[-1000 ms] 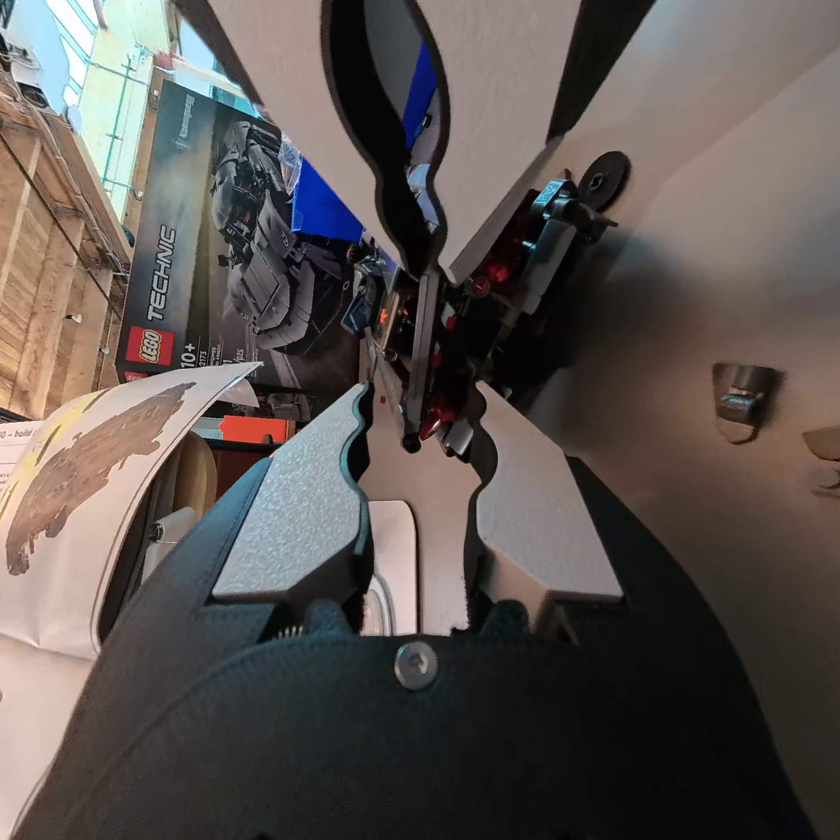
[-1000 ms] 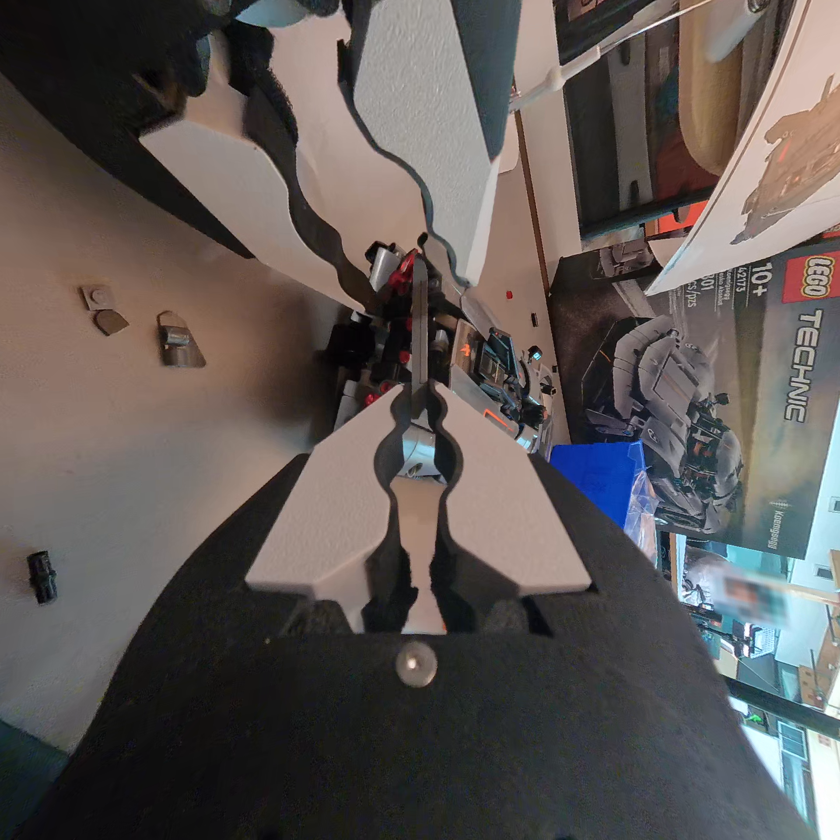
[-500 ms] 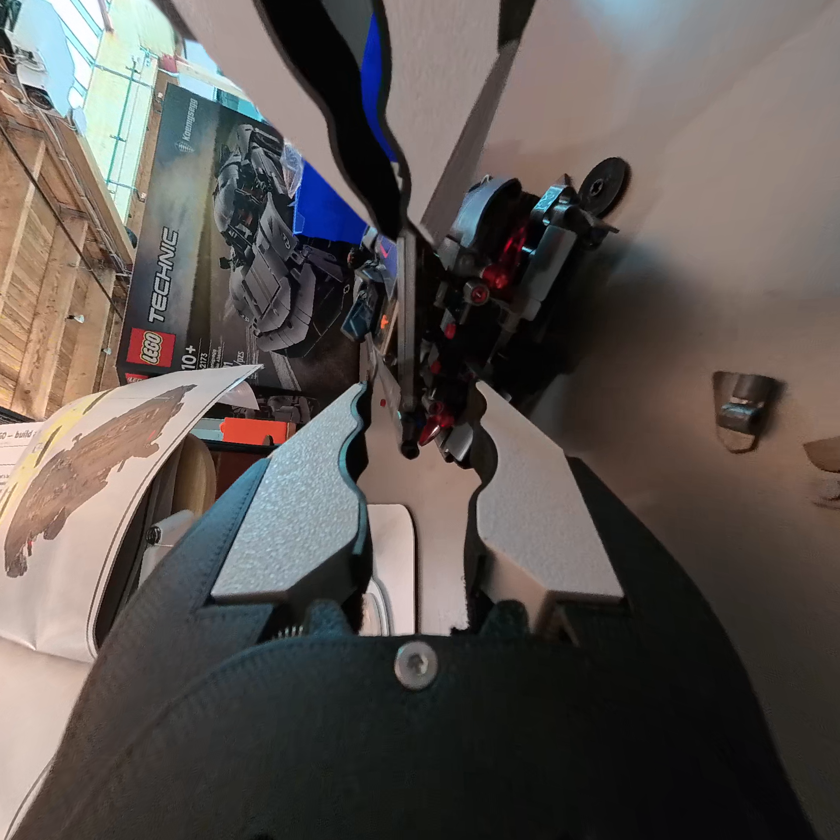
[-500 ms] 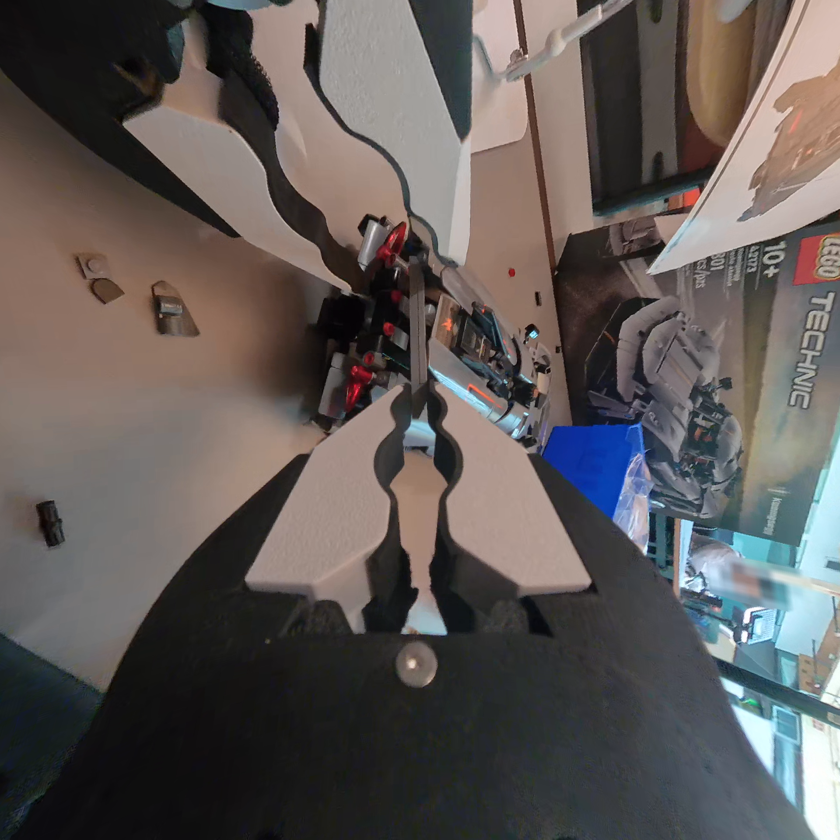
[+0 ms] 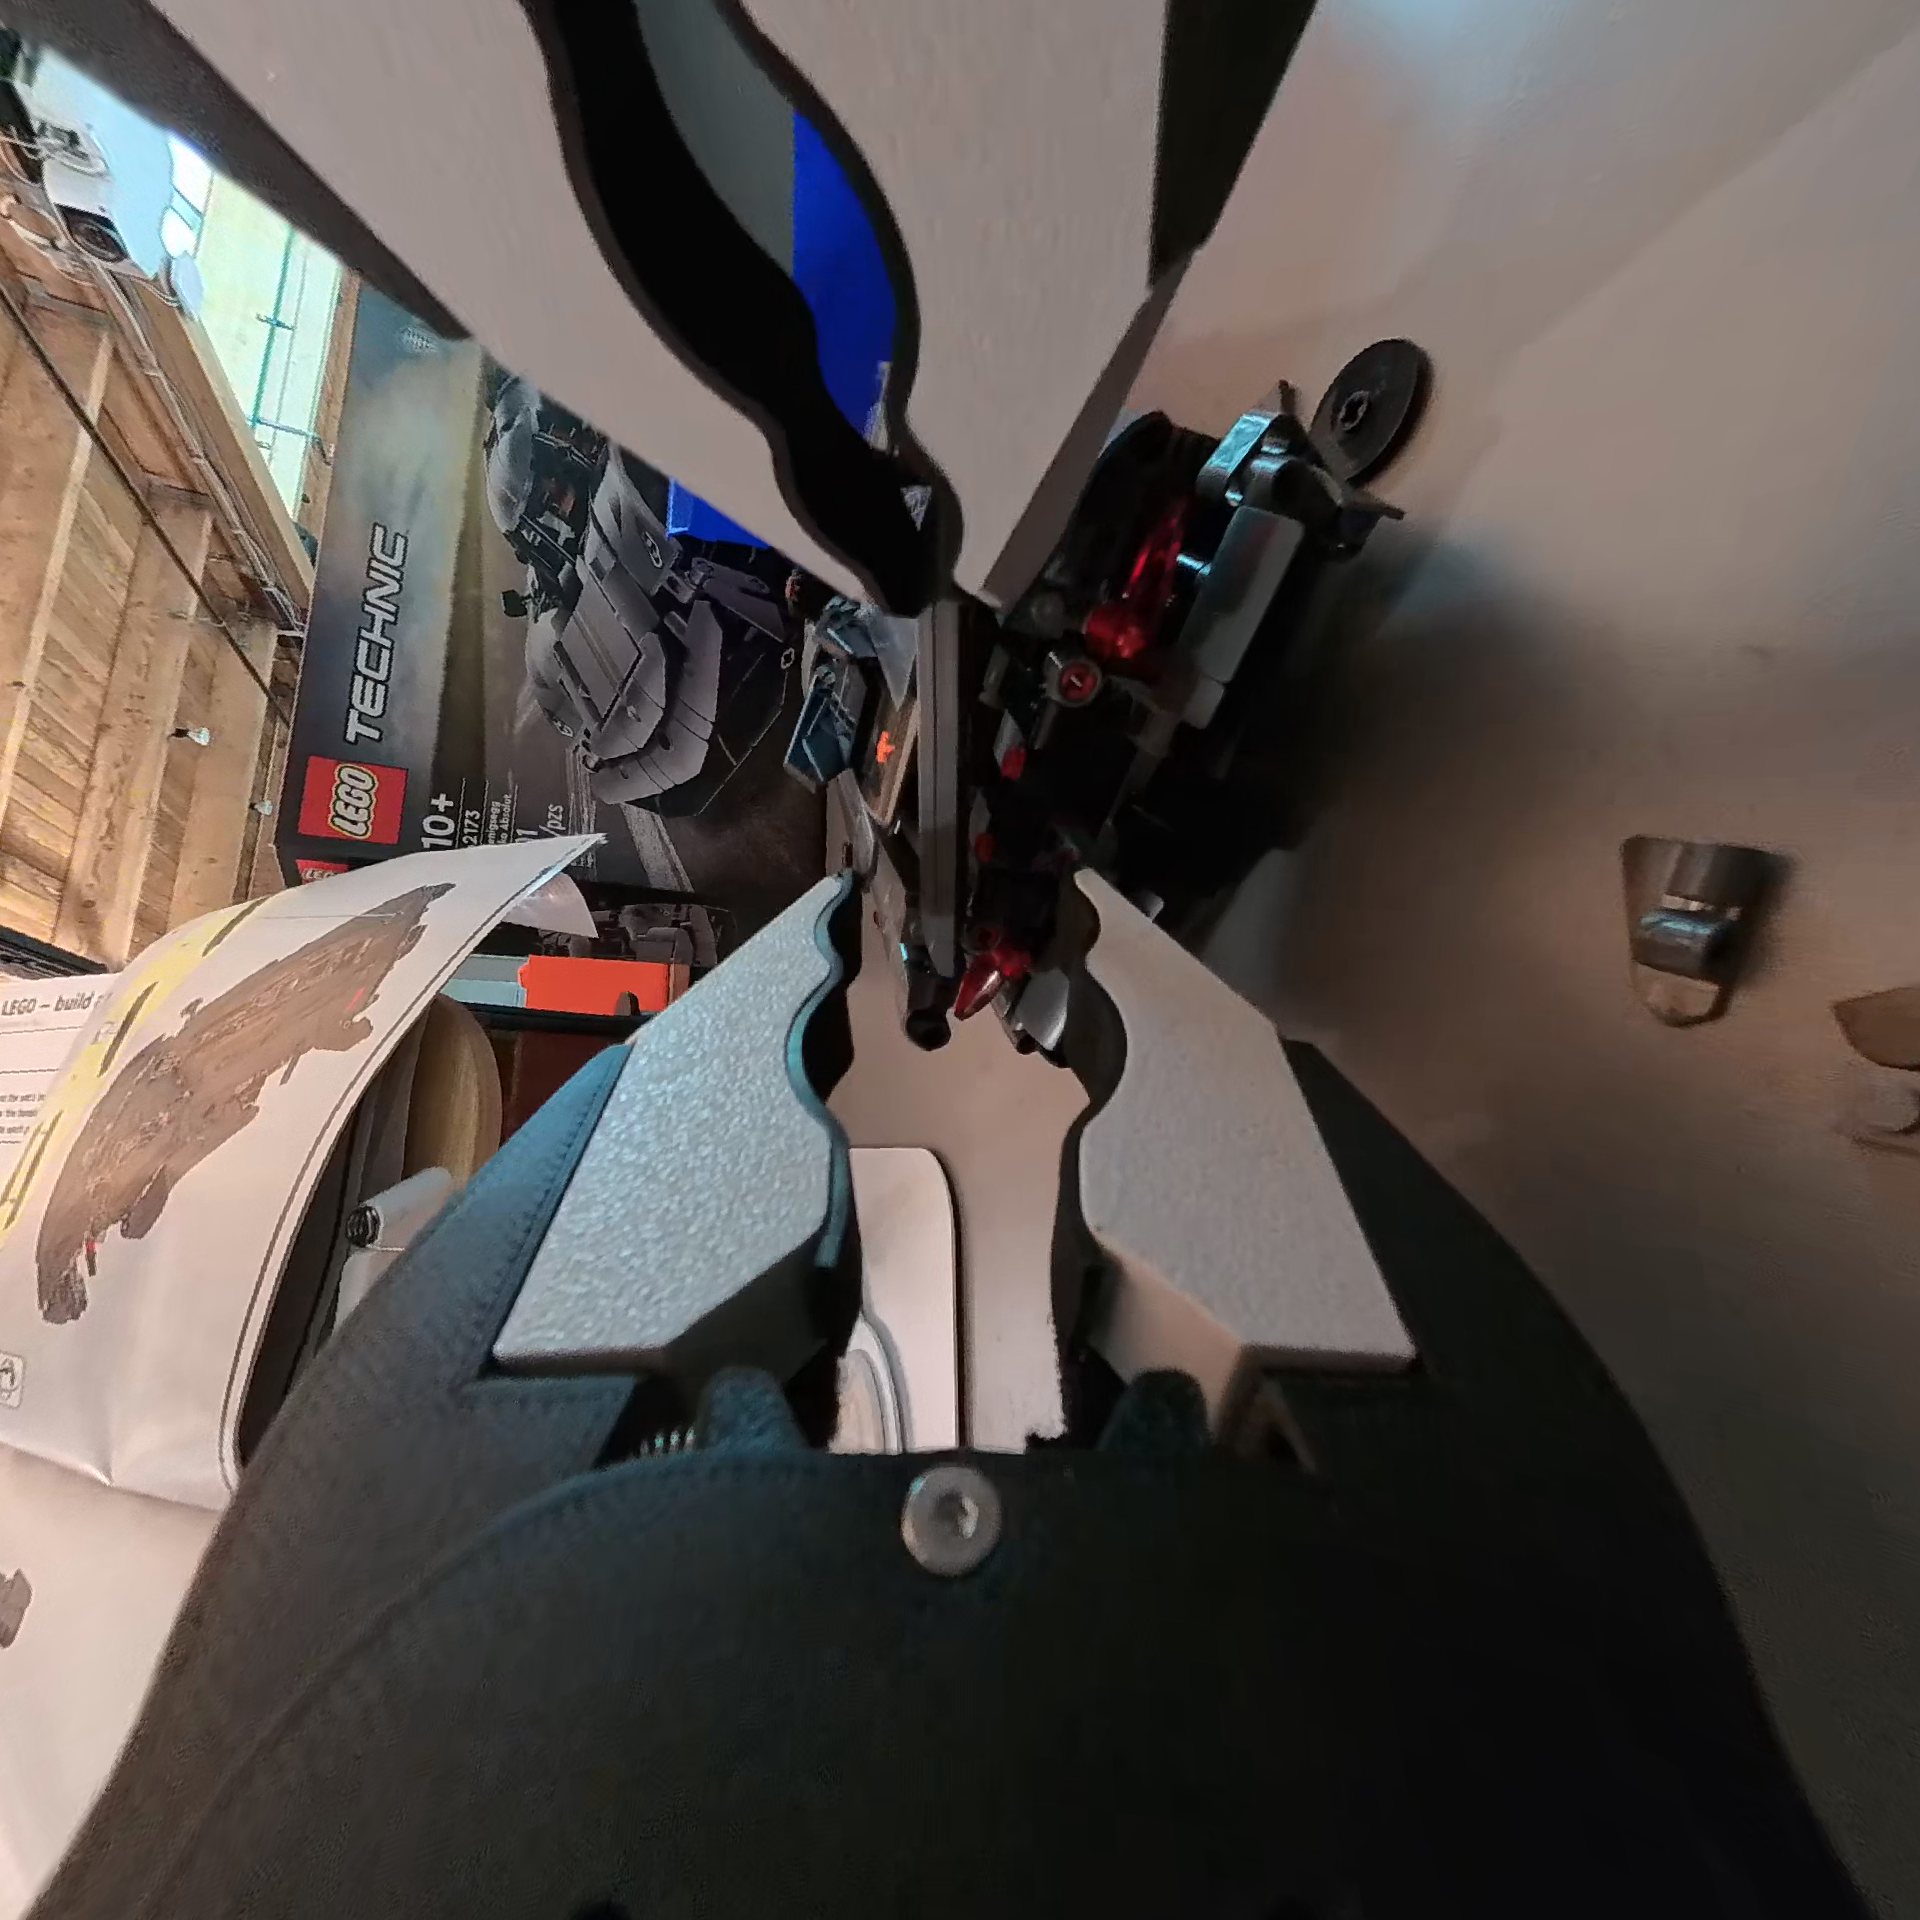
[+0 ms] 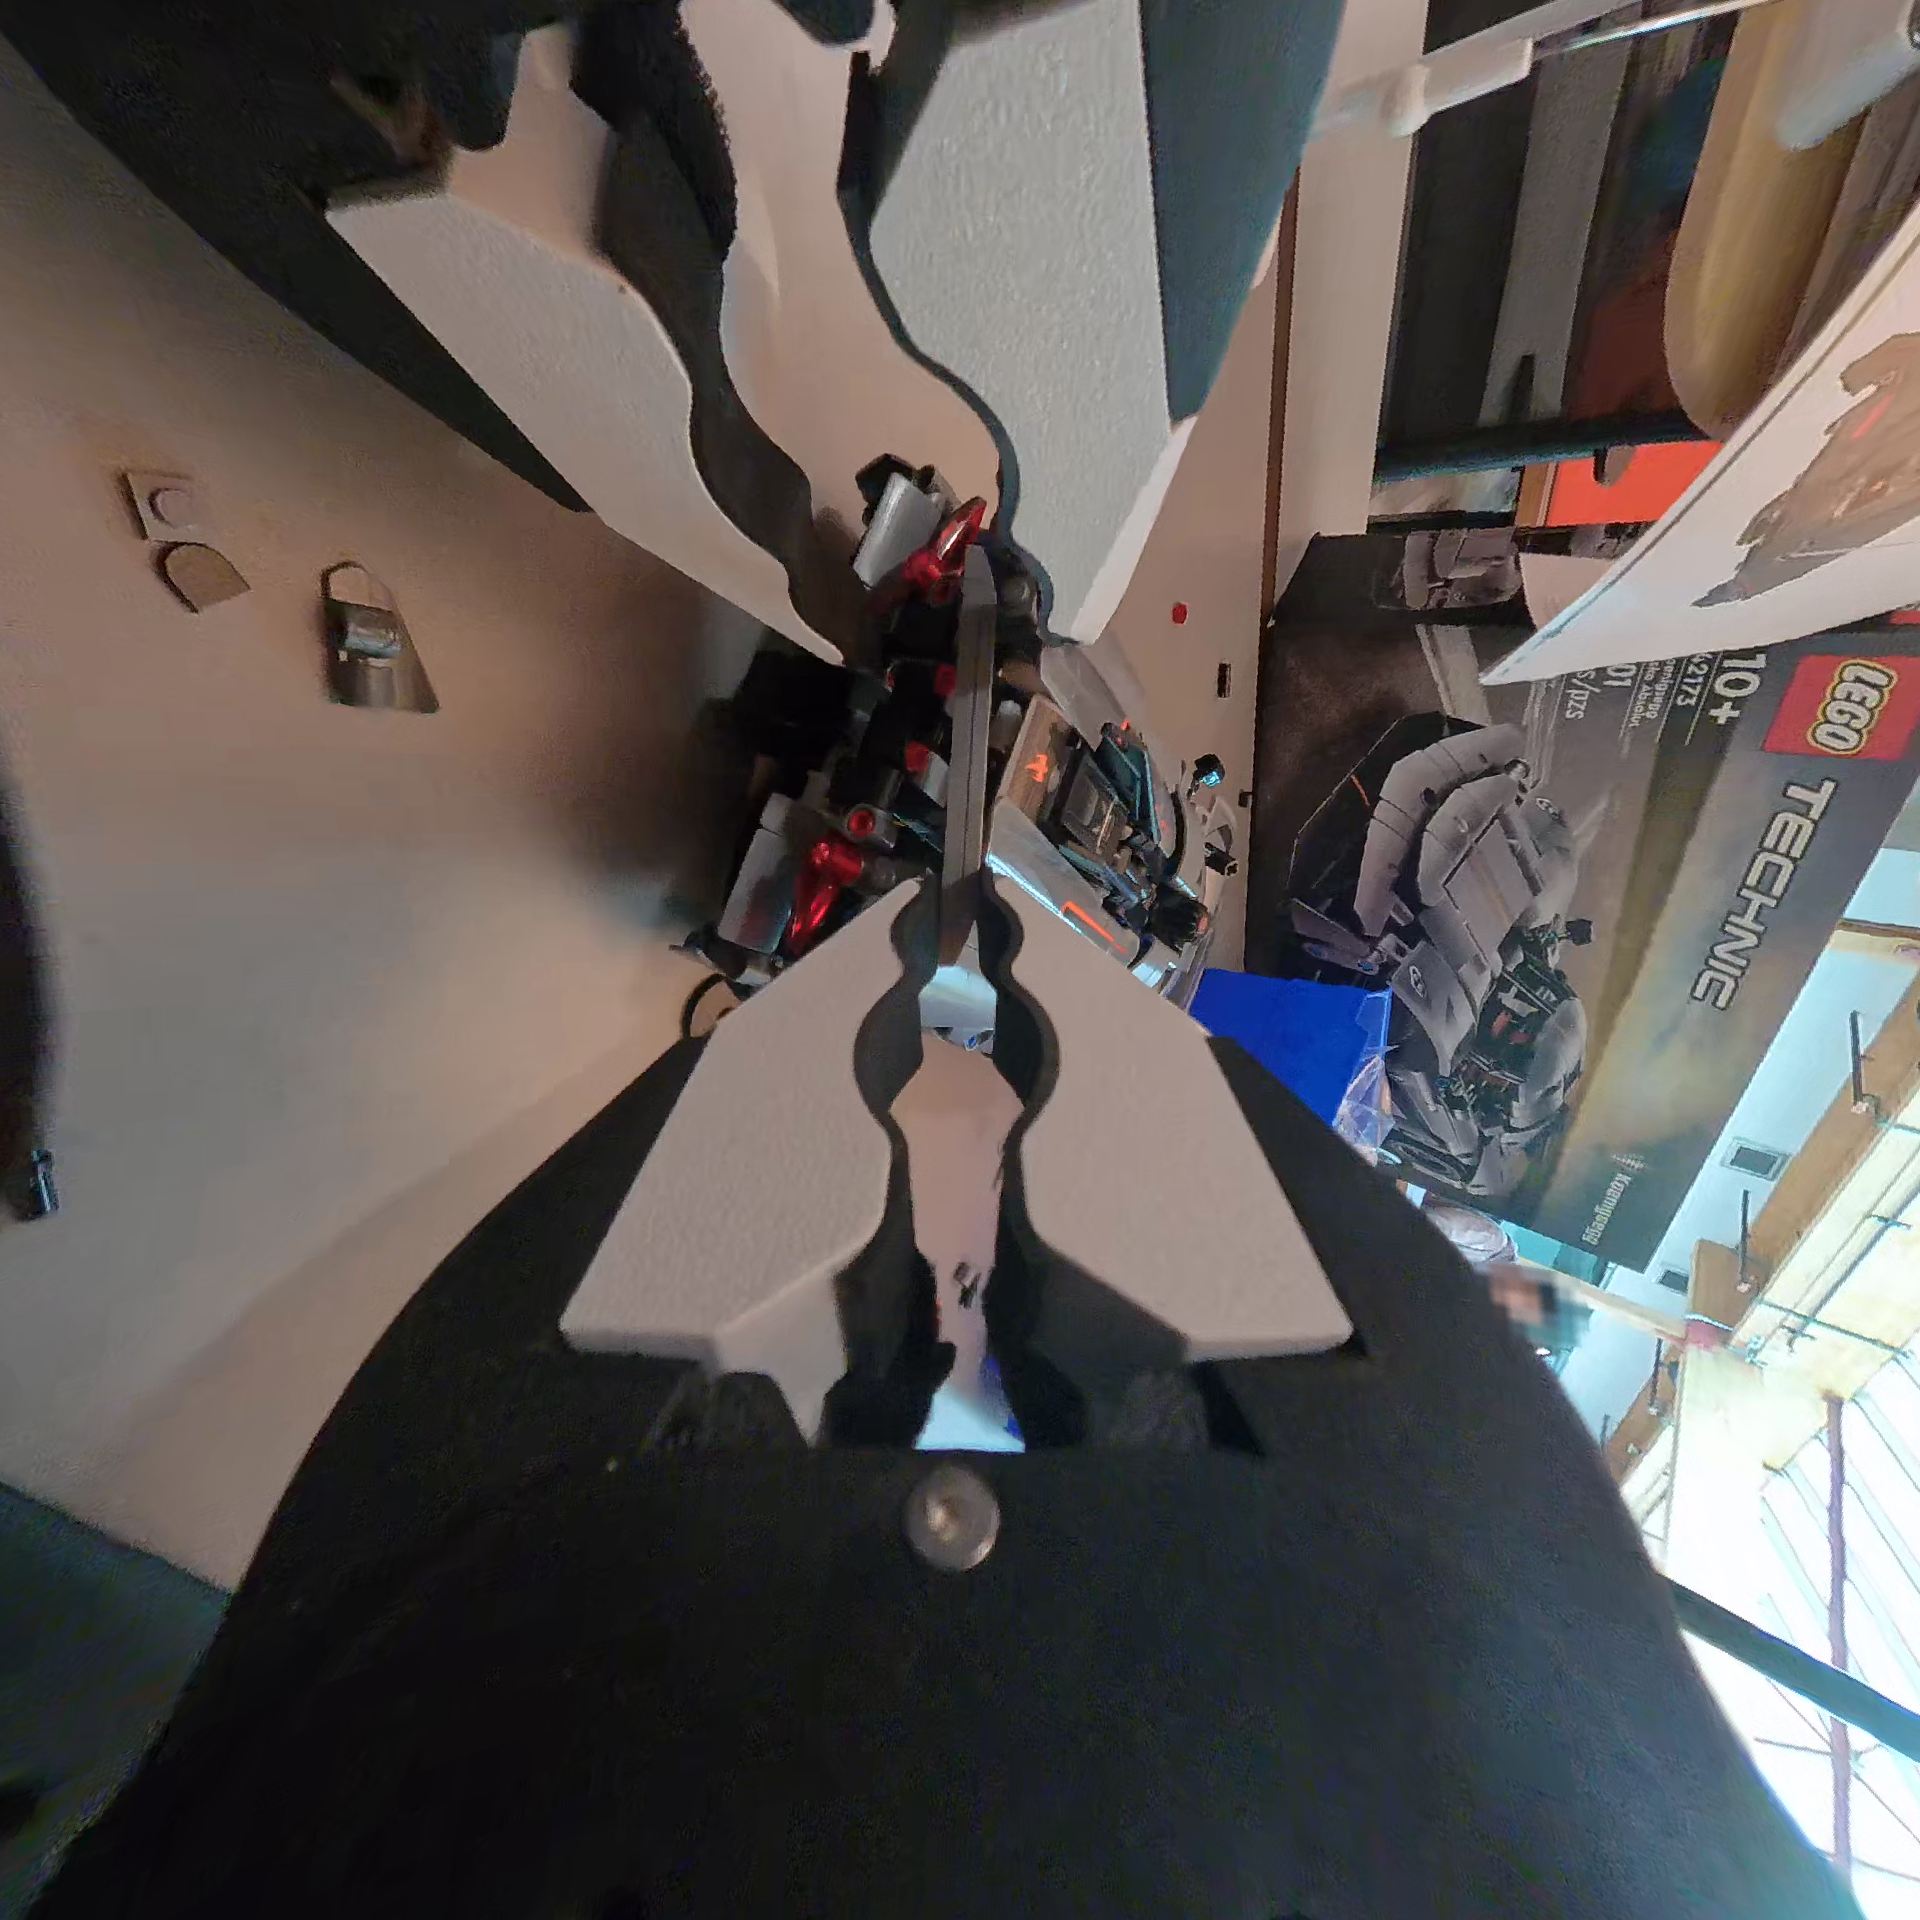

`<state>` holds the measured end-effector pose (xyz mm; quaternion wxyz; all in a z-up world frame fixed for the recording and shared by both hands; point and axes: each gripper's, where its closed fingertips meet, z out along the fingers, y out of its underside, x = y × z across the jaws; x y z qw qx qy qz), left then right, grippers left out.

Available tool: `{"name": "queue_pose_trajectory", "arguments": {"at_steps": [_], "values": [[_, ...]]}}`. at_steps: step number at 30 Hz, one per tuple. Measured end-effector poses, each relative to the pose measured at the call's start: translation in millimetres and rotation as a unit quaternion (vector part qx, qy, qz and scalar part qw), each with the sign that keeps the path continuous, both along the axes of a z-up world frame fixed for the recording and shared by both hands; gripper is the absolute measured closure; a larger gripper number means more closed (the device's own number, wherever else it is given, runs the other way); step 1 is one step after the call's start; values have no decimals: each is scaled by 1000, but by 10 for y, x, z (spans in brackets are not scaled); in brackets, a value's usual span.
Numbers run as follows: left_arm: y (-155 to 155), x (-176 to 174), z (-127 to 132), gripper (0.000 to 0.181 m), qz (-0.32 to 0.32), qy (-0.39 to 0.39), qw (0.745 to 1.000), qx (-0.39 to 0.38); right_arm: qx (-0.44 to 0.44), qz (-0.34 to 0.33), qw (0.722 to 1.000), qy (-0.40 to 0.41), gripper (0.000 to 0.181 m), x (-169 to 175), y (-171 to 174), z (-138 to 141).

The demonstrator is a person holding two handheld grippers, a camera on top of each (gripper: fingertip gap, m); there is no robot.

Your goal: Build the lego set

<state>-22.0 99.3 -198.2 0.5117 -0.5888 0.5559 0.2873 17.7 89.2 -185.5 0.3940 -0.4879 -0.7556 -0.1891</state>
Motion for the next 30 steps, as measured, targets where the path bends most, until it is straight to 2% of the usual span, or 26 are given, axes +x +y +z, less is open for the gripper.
{"name": "queue_pose_trajectory", "arguments": {"at_steps": [14,30], "values": [[14,-23,38,141,4,-11,1000,5,-25,-30,999,5,177,78,45,26],[-13,-54,61,140,4,-12,1000,3,-24,-33,999,21,177,170,64,47]]}}
